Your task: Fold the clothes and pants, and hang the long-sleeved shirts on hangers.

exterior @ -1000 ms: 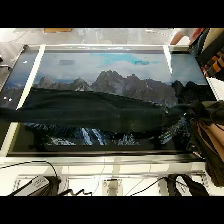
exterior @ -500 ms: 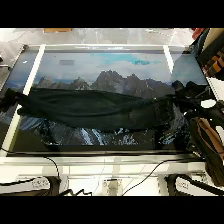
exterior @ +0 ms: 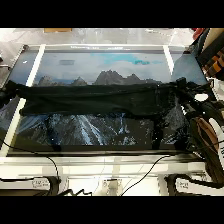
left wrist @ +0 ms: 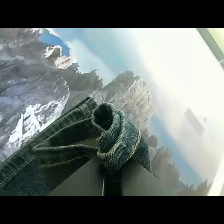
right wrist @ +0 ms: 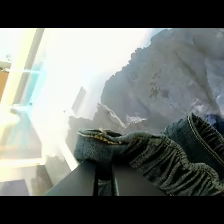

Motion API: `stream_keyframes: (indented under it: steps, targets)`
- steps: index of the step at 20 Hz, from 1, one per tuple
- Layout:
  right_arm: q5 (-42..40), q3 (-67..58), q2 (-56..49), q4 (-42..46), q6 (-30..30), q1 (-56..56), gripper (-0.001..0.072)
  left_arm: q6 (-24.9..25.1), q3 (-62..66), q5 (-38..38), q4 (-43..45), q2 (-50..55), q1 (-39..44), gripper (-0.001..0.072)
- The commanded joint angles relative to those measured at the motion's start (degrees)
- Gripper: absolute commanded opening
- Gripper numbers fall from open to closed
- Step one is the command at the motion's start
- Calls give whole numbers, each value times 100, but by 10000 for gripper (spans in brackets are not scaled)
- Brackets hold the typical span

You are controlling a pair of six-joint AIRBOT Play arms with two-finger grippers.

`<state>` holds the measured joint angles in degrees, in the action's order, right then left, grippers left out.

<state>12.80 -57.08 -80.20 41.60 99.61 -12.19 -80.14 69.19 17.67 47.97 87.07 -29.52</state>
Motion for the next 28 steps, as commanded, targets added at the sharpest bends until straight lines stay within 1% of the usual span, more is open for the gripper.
stream_keyframes:
  steps: [1,3,6,9,10,12,13,14,15,16,17,21,22,23,24,25,26,27,28]
  targets:
    - [-525,-31,-317,26,-4,286,26,-2,20,24,2,48,44,30]
    - [-680,-31,-466,22,0,369,26,-2,20,216,4,48,37,30]
    - [-688,-31,-568,22,-2,374,26,-2,20,518,4,28,35,30]
    - [-826,-166,-573,177,-22,374,26,-9,20,704,4,-201,-31,27]
    - [-909,-245,-581,319,-22,374,26,-151,20,721,7,-326,-76,26]
    - [-935,-411,-619,520,-22,374,26,-697,20,951,179,-575,-208,26]
    - [-944,-468,-656,562,-22,391,26,-1047,20,1191,699,-702,-269,25]
    - [-944,-518,-704,575,-22,415,26,-1572,17,1475,1401,-809,-315,25]
    - [-946,-555,-772,592,-22,446,25,-2245,17,1797,2245,-894,-358,26]
    - [-949,-584,-831,625,-22,476,26,-2752,20,2026,2852,-933,-358,27]
    - [-960,-590,-887,625,-20,511,26,-3080,17,2184,3165,-929,-358,29]
    - [-979,-597,-1016,629,-20,579,26,-3088,17,2068,2846,-669,-227,31]
    - [-997,-599,-1025,629,-20,579,26,-3091,17,2000,2782,-570,-177,50]
    - [-1049,-599,-1032,629,-20,579,26,-3093,17,1891,2782,-459,-140,217]
    - [-1113,-599,-1034,632,-20,579,26,-3132,17,1738,2780,-365,-101,504]
    - [-1169,-610,-1034,640,-22,579,27,-3305,20,1502,2726,-275,-63,709]
    - [-1244,-614,-1032,702,-24,579,51,-3353,20,1231,2549,-225,-59,701]
    - [-1268,-614,-1032,780,-24,579,141,-3346,20,964,2306,-212,-55,700]
    - [-1270,-614,-1032,946,-24,579,258,-3344,20,667,2151,-225,-55,699]
